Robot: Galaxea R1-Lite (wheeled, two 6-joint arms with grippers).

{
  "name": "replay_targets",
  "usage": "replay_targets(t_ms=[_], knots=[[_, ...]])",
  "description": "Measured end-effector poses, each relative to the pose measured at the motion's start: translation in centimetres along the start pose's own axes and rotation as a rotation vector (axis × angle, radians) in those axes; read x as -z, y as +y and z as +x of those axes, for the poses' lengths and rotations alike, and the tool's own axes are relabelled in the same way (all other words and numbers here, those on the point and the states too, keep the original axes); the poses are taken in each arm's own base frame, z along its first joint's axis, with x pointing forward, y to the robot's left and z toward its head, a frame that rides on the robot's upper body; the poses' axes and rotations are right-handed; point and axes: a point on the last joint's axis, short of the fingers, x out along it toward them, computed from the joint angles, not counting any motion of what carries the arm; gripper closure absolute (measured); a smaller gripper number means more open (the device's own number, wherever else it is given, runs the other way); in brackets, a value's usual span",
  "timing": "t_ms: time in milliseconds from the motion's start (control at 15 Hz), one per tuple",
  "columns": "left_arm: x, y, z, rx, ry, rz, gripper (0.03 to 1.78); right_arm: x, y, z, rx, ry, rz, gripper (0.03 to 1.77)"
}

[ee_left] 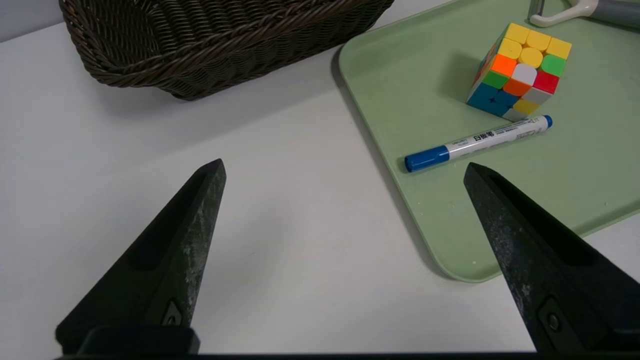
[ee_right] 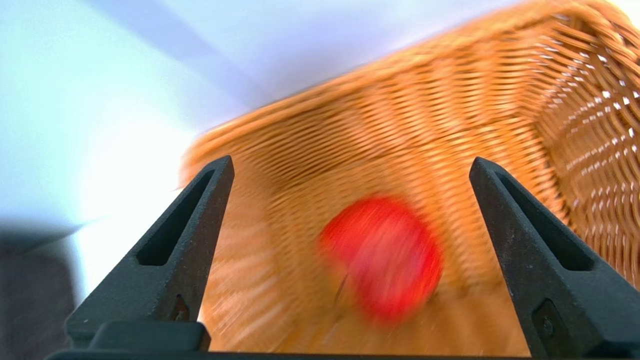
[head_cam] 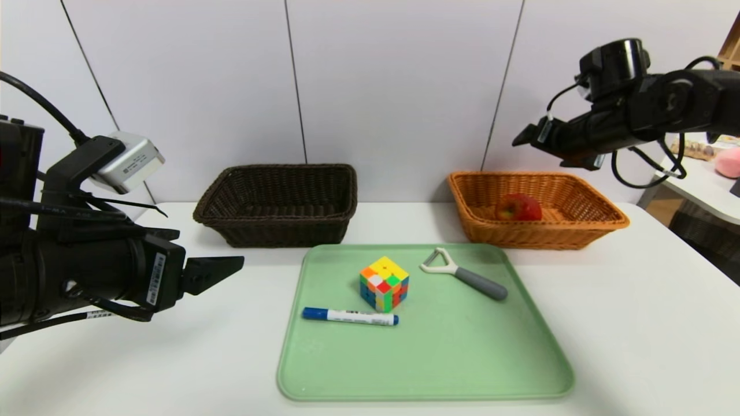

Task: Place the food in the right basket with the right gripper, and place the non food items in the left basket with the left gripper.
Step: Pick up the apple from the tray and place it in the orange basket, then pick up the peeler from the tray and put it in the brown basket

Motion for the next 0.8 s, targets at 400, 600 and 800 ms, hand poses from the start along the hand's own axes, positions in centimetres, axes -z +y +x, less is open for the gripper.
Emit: replay_targets(t_ms=[400,600,800], knots=[[0.1,-0.6,0.0,0.028,0.002,0.014,0.12,0.4,3.8,-12.6,-0.149,-0.012,-0.251,0.12],[0.1,-0.8,0.0,0.040,0.003,0.020,0.12,2.7,5.1,-17.0,-0.267,0.081,-0.386,0.11],[0.1,-0.9,0.0,0.043,0.004,0.019,0.12,5.0,4.9,-18.2,-0.339,0.222,-0.411,0.11]])
